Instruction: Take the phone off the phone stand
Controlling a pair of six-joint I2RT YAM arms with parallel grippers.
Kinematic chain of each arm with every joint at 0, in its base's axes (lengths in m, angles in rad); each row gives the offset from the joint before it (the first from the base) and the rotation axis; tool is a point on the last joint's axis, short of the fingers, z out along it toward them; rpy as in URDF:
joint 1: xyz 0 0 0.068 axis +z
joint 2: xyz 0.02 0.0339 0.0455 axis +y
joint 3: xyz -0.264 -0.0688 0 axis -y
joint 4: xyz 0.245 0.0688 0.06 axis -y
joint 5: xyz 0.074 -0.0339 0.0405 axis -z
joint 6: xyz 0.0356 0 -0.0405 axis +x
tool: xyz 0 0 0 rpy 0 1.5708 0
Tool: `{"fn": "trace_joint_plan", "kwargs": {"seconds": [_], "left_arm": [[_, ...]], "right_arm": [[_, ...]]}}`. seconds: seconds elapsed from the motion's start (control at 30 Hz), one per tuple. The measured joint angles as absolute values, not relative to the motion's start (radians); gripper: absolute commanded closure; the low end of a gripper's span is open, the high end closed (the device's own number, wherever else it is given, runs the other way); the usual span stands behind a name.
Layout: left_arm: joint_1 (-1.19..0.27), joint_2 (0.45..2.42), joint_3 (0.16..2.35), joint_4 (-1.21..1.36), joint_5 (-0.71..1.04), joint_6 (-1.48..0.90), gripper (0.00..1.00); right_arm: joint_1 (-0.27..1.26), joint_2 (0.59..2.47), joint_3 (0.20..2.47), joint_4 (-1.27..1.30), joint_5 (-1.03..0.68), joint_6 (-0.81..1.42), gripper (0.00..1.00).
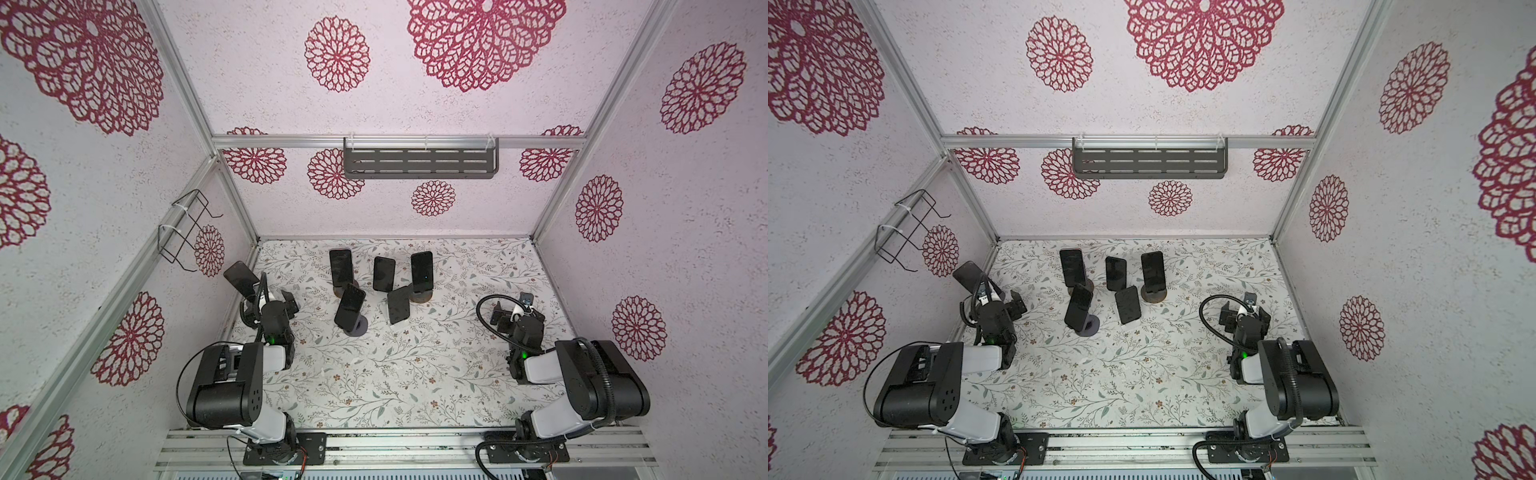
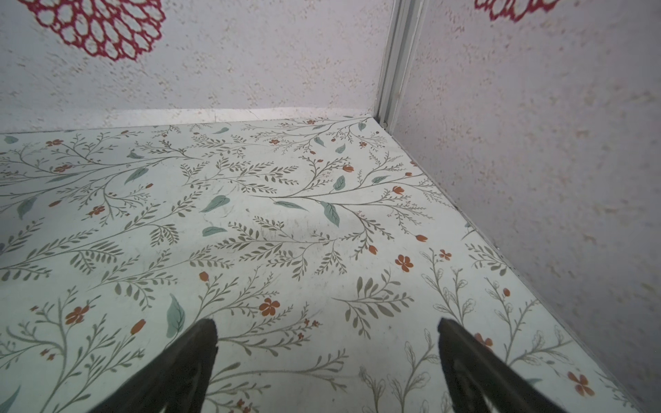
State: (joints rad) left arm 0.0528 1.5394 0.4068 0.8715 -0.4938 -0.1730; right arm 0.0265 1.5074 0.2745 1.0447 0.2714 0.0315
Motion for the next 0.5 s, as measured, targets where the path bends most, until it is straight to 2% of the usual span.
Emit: {"fn": "trace_joint_plan", "kwargs": {"seconds": [0.07, 0.2, 0.4, 0.5], "left_arm": [[-0.002, 1.529, 0.446, 0.793, -0.594, -0.147, 0.03], [-0.120, 1.508, 0.688, 0.507, -0.779, -0.136, 0.03], [-0.235, 1.533, 1.020, 0.122, -1.046, -0.240, 0.03], [-0.245, 1.592, 1.138, -0.048, -1.117, -0.321, 0.03]], "right_arm": [[0.021, 1.441, 0.347, 0.886, 0.265, 0.045, 0.01], [0.018, 1.303, 0.550, 0.603, 0.247, 0.089, 0.01], [0.018, 1.283, 0.834, 0.177, 0.204, 0.171, 0.01], [0.018, 1.283, 0.928, -0.030, 0.174, 0.200, 0.01]]}}
